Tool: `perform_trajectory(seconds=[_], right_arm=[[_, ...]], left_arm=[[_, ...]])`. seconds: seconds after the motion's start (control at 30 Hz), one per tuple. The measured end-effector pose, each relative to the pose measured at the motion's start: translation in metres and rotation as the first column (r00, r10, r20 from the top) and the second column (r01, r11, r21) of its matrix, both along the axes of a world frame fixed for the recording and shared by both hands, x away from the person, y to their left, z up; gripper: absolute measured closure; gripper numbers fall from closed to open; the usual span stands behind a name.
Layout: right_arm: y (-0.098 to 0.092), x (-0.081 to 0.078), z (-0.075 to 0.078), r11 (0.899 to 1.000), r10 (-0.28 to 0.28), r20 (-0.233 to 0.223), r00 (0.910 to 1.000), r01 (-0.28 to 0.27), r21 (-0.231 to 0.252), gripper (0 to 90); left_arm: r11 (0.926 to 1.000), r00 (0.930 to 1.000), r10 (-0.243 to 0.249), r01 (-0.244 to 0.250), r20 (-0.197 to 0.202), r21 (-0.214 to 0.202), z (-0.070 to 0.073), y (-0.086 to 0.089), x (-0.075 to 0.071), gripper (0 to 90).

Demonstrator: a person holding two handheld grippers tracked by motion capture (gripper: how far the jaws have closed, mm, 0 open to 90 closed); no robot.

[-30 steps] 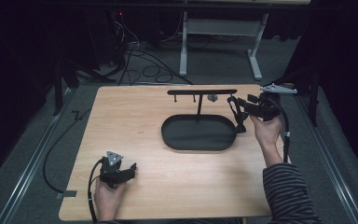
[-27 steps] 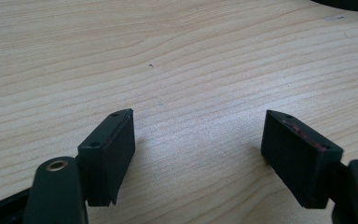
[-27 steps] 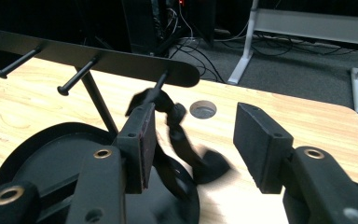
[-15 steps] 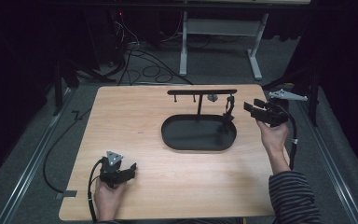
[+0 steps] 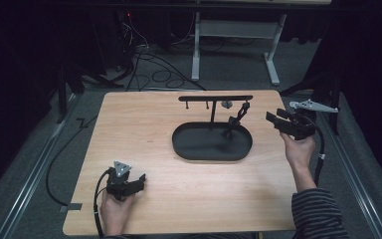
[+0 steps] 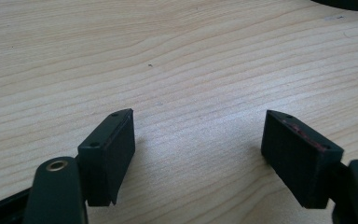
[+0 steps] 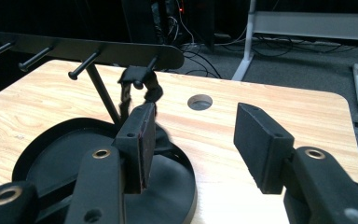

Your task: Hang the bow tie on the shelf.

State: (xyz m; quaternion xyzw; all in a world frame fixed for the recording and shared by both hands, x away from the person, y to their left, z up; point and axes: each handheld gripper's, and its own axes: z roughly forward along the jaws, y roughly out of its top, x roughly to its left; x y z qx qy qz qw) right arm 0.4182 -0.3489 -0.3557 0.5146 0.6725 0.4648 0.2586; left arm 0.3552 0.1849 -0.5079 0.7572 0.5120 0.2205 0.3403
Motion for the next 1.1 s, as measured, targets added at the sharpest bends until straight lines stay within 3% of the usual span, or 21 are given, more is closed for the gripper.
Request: perform_trajectory(seconds=[0.83, 1.1], right_arm=[[-0.013, -0.032, -0.002, 1.0, 0.01, 0.014, 0.9999, -0.011, 0.01, 50.1], [-0.015, -0.036, -0.006, 1.0, 0.02, 0.001, 0.9998, -0.02, 0.016, 50.1]], left_arm=[[1.0, 1.0, 0.0, 0.0, 0.0, 0.0, 0.0, 0.0, 0.0, 26.3], [1.0, 1.0, -0.001, 0.001, 0.001, 0.0, 0.0, 0.0, 0.0, 26.3]])
